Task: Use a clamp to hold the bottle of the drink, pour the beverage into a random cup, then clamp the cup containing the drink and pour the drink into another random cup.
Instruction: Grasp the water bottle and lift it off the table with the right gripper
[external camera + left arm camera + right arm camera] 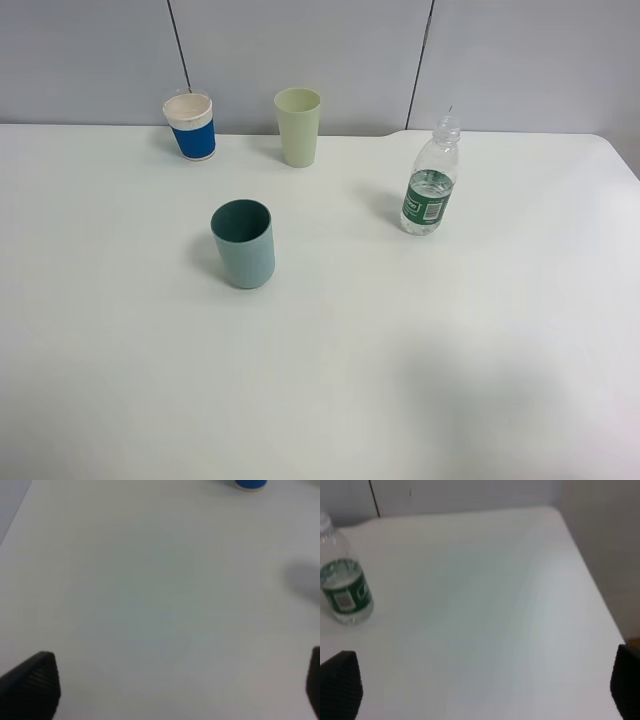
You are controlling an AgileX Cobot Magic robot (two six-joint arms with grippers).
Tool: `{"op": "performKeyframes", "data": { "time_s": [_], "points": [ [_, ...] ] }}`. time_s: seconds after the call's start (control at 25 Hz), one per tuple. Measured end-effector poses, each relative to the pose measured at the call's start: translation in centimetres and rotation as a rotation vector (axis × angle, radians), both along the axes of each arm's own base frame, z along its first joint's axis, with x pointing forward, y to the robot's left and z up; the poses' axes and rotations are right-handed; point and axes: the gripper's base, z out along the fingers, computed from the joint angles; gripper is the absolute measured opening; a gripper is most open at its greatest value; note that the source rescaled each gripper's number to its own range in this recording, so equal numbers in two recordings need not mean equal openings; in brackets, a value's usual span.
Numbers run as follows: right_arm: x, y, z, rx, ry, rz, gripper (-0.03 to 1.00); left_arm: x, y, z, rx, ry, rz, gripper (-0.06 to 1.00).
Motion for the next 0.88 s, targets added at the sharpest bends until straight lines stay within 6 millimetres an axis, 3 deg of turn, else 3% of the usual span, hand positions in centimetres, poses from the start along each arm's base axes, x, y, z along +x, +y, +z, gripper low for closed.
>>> {"op": "performKeyframes", "data": {
  "time_s": [0.28,0.48,0.88],
  "points": [
    [2.9,-0.3,2.1,-0.038,-0.072,0.005,1.00,0.0,0.0,0.0,0.000,0.000,0.000,1.00],
    [6.6,-0.2,2.6,-0.041,-0.039,0.050,1.00,0.0,0.0,0.0,0.001,0.000,0.000,1.00],
    [14.8,-0.1,-0.6,0.003,0.240,0.079,1.00,0.0,0.0,0.0,0.000,0.000,0.000,1.00]
  ]
}}
